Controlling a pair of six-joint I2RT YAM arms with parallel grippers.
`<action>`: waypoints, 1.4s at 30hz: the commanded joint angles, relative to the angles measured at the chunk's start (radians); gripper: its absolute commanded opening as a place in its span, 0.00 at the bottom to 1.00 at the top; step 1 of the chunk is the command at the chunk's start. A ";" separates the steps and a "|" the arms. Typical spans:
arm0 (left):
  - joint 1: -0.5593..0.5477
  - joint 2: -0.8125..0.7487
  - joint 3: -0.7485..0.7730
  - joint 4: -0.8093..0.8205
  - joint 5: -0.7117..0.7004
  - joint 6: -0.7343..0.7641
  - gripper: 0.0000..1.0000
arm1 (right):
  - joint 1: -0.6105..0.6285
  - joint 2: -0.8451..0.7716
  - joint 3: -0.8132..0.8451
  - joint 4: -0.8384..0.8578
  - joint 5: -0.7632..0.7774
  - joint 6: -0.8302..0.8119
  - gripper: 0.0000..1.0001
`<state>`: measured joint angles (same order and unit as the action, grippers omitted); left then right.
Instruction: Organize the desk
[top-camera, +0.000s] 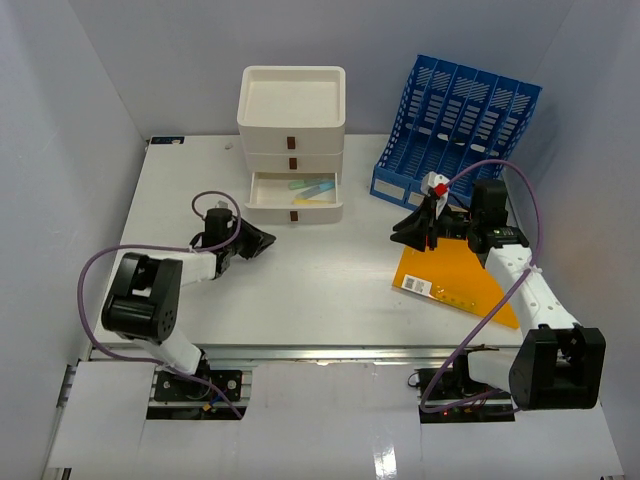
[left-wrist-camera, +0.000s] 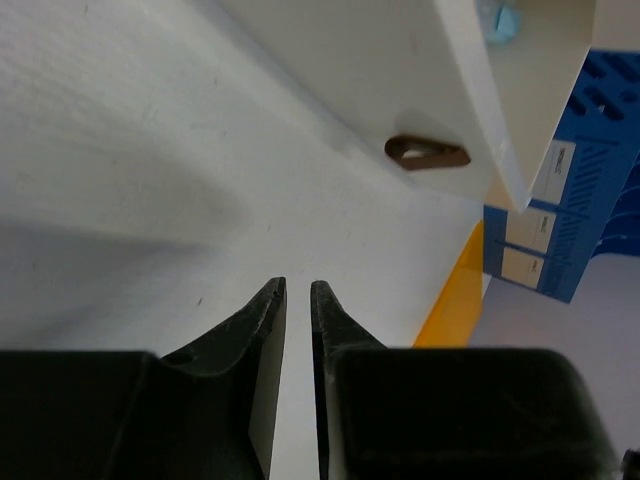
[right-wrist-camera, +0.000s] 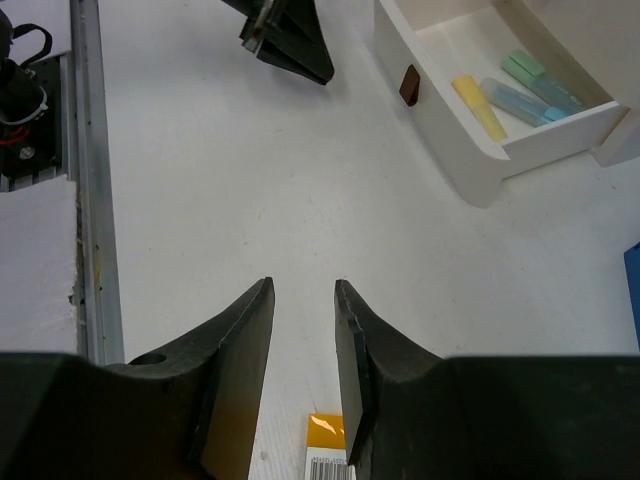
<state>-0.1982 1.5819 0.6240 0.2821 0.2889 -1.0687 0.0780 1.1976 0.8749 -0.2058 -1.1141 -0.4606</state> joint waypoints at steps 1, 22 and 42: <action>-0.003 0.120 0.121 0.050 -0.101 -0.067 0.27 | -0.015 -0.007 0.017 0.040 -0.069 0.038 0.37; -0.002 0.572 0.680 0.014 -0.074 -0.141 0.72 | -0.024 0.028 0.045 -0.068 0.015 -0.088 0.37; 0.006 0.458 0.468 0.252 0.081 -0.077 0.81 | -0.065 0.075 0.068 -0.166 0.035 -0.189 0.37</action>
<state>-0.1920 2.1803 1.2548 0.4317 0.2933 -1.2224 0.0245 1.2526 0.8841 -0.2971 -1.0747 -0.5680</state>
